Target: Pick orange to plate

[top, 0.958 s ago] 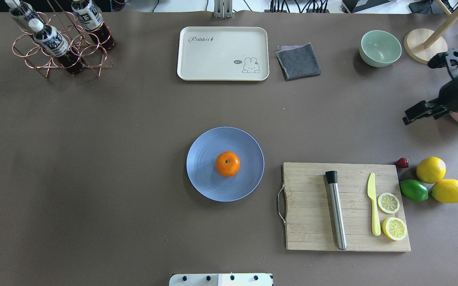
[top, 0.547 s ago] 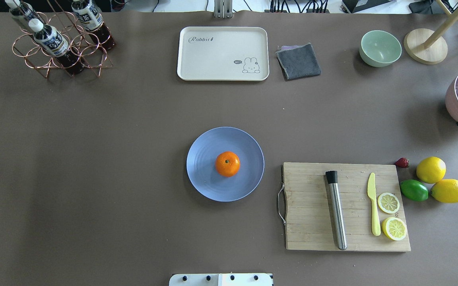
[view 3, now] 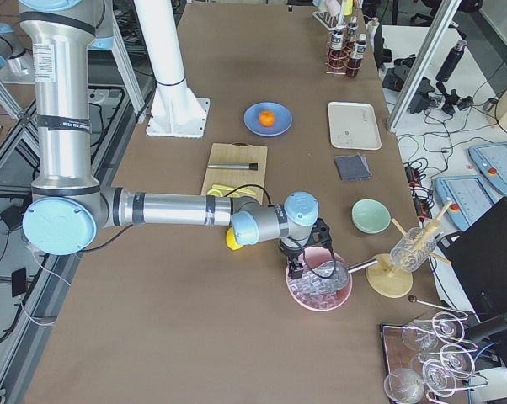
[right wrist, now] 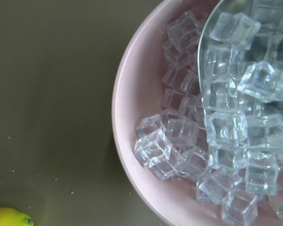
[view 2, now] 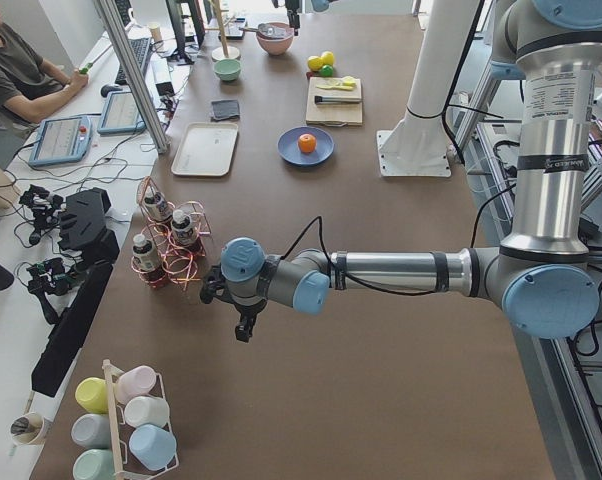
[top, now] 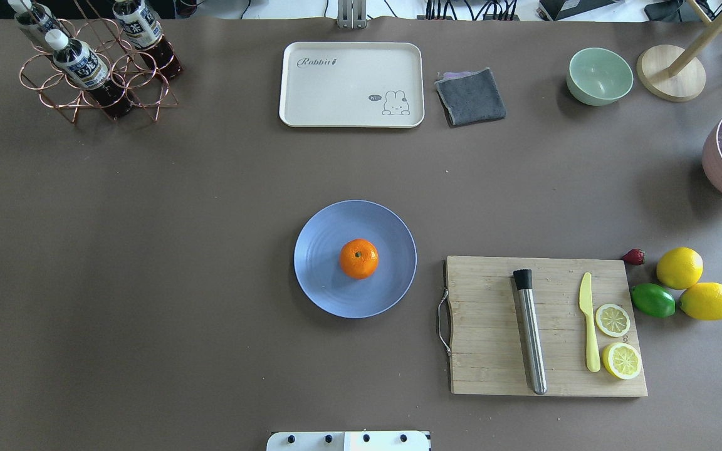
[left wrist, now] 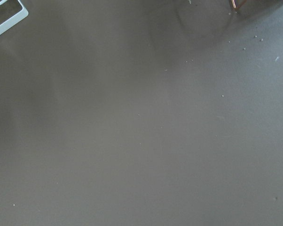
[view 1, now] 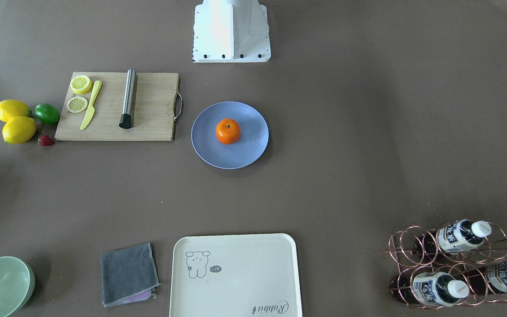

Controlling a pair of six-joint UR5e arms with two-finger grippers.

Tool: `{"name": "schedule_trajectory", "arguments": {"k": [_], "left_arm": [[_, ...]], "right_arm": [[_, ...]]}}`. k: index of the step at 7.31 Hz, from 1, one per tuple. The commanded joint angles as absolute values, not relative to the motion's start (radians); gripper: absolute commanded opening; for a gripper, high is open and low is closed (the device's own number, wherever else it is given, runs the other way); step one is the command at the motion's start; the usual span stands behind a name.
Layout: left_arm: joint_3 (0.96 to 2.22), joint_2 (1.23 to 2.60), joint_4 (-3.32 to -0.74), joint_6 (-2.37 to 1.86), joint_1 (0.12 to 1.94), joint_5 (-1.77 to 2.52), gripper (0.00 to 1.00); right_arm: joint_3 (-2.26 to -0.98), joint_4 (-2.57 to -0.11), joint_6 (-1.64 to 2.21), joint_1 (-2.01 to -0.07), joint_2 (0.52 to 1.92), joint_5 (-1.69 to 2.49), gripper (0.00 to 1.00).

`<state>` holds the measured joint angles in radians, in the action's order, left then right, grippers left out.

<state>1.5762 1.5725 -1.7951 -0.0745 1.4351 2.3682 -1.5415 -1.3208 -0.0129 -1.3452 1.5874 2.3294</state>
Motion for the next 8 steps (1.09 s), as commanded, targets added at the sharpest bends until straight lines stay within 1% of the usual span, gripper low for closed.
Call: {"name": "schedule_trajectory", "arguments": {"k": [1, 8], "left_arm": [[1.586, 1.572, -1.79, -0.072, 1.437, 2.356, 0.98], [1.586, 1.572, -1.859, -0.071, 1.417, 2.362, 0.98]], "right_arm": [[-1.54, -1.319, -0.012, -1.345, 1.585, 2.329, 1.0], [-1.542, -1.321, -0.005, -1.345, 1.586, 2.344, 1.0]]}}
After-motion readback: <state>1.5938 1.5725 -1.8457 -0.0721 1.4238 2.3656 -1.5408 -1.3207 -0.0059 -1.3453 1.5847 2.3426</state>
